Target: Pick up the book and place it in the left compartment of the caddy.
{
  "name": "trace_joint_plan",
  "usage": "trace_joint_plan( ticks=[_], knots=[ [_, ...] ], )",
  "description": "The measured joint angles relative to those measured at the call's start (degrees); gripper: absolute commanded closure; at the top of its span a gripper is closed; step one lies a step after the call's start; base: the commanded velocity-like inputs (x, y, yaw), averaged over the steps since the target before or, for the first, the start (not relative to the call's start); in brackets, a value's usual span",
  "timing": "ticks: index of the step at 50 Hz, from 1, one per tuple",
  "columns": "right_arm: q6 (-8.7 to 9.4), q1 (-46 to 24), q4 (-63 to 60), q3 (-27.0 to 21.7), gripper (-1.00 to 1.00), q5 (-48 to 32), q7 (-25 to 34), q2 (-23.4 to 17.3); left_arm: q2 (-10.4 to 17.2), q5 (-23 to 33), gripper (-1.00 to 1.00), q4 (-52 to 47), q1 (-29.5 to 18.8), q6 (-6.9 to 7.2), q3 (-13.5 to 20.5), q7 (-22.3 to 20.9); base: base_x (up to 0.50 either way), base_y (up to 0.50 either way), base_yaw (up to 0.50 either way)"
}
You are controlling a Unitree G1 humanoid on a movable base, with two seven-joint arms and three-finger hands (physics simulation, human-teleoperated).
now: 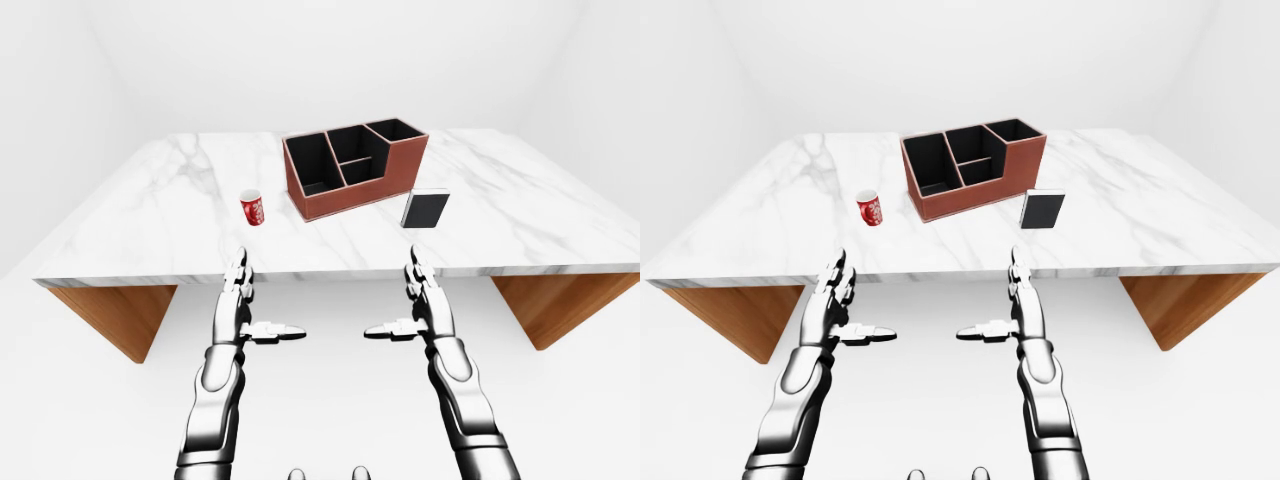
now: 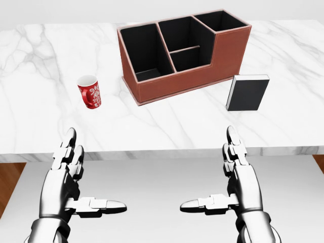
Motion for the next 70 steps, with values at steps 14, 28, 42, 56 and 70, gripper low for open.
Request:
trace_joint_plan(
  ticks=[14, 28, 42, 56, 70],
  knots=[
    [2.04, -1.08, -1.7, 0.2, -1.0, -2.95, 0.63, -0.57, 0.63, -2.09, -1.0, -4.37, -0.42, 4.29, 0.97, -2.2, 0.0, 0.0, 0.0],
    [7.14, -0.31, -17.52, -1.68, -1.0, -6.43, 3.54, -1.71, 2.16, -5.22, -1.0, -17.65, -1.83, 4.29, 3.86, -4.2, 0.0, 0.0, 0.0],
    [7.14, -1.81, -29.17, -4.18, -1.0, -7.68, 6.17, -2.79, 4.03, -7.1, -1.0, -26.32, -6.21, 4.29, 6.87, -2.72, 0.0, 0.0, 0.0],
    [7.14, -3.46, -34.81, -6.0, -1.0, -6.55, 8.43, -3.9, 5.46, -9.63, -1.0, -30.08, -8.93, 4.29, 8.54, -1.39, 0.11, 0.0, 0.0],
    [7.14, -3.73, -35.93, -6.72, -1.0, -5.53, 9.19, -4.16, 5.79, -9.6, -1.0, -30.1, -9.61, 4.29, 8.5, -1.02, 0.32, 0.0, 0.0]
  ],
)
